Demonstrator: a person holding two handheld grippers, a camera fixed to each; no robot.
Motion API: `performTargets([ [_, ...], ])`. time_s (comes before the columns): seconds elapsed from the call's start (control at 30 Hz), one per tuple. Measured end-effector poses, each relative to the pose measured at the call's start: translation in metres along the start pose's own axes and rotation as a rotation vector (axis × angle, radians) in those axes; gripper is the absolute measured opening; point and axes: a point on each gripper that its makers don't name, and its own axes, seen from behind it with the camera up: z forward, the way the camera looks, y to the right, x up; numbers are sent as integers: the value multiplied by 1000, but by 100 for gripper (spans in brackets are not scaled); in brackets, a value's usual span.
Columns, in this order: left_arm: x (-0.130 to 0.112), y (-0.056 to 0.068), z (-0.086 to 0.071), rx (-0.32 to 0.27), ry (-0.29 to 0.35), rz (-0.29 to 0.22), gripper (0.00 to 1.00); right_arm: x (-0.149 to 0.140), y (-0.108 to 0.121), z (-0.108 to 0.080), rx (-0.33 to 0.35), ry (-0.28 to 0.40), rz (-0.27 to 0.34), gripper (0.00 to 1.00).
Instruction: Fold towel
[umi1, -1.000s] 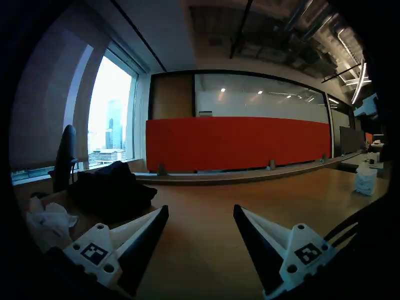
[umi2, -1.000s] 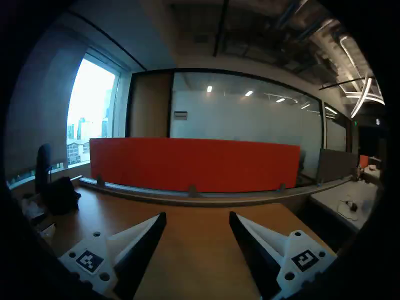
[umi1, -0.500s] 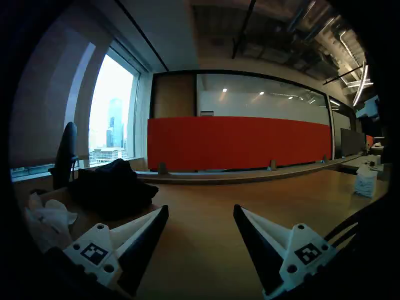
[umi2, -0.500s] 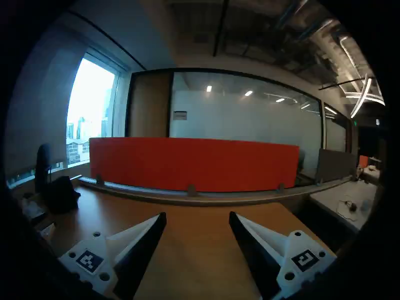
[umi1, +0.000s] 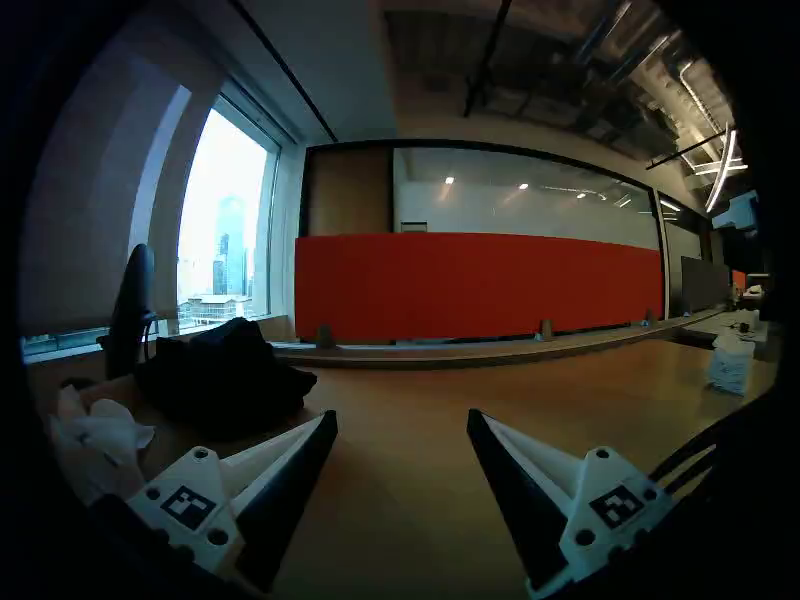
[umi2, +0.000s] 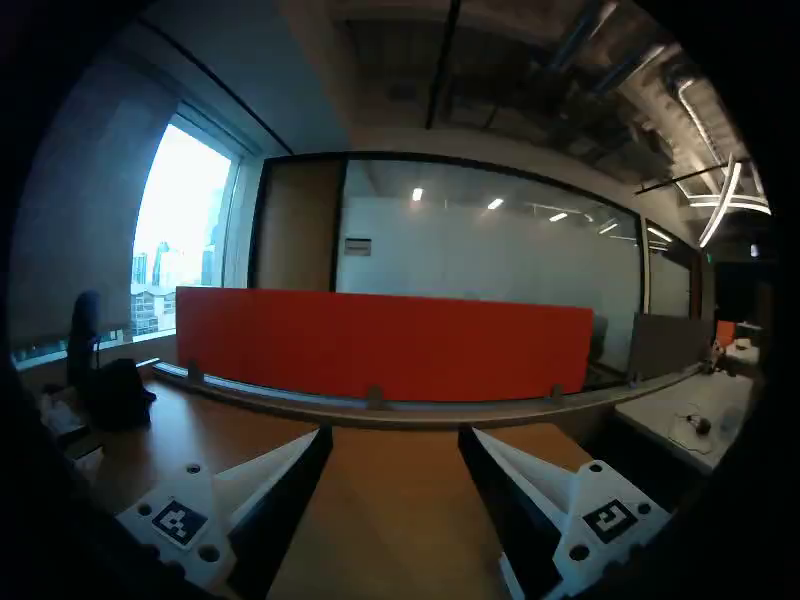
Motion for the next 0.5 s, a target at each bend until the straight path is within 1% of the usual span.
performTargets([
  [0.3, -2, 2, 1, 0, 1, 0, 97, -5, 13, -3, -12, 1, 16, 98],
  [0.5, -3, 1, 1, 0, 1, 0, 97, -12, 16, -6, -1, 13, 27, 98],
])
